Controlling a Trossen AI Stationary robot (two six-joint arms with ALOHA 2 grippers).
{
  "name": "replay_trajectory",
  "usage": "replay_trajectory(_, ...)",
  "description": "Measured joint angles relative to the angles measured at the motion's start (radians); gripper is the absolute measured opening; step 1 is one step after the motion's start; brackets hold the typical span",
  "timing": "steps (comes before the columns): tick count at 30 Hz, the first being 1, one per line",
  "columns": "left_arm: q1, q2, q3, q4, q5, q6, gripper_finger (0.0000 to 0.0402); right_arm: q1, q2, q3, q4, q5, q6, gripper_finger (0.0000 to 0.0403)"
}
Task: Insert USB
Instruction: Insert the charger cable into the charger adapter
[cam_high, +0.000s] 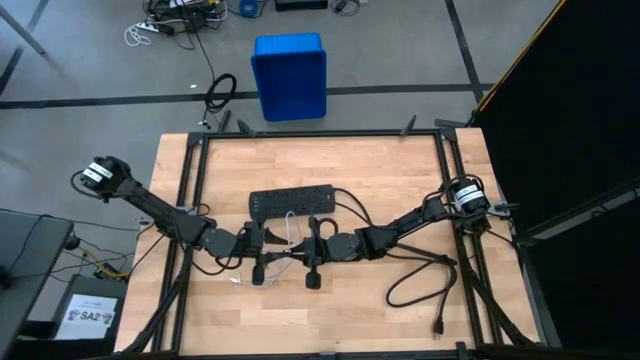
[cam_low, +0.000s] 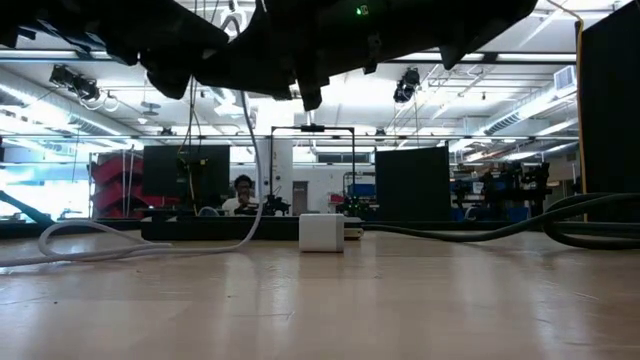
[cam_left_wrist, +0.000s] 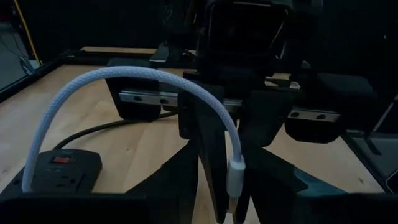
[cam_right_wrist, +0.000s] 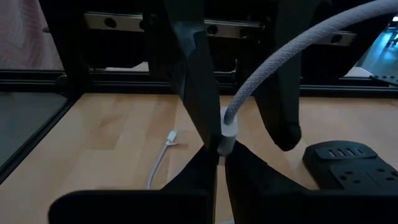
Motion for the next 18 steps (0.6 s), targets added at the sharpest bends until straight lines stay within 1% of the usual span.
replay_trajectory(13,0.0,0.0,0.0,-0.031,-0.019,-0.026,0.0108,0.0,0.0,0.0,0.003,0.003,0.0,0.0)
replay_trajectory(16,0.0,0.0,0.0,-0.038,-0.018,-0.026,0.009,-0.001,0.0,0.0,0.002,0.003,0.001,0.0)
replay_trajectory(18,0.0,0.0,0.0,-0.038,-0.018,-0.025,0.0066,-0.001,0.0,0.0,0.002,0.007,0.001,0.0)
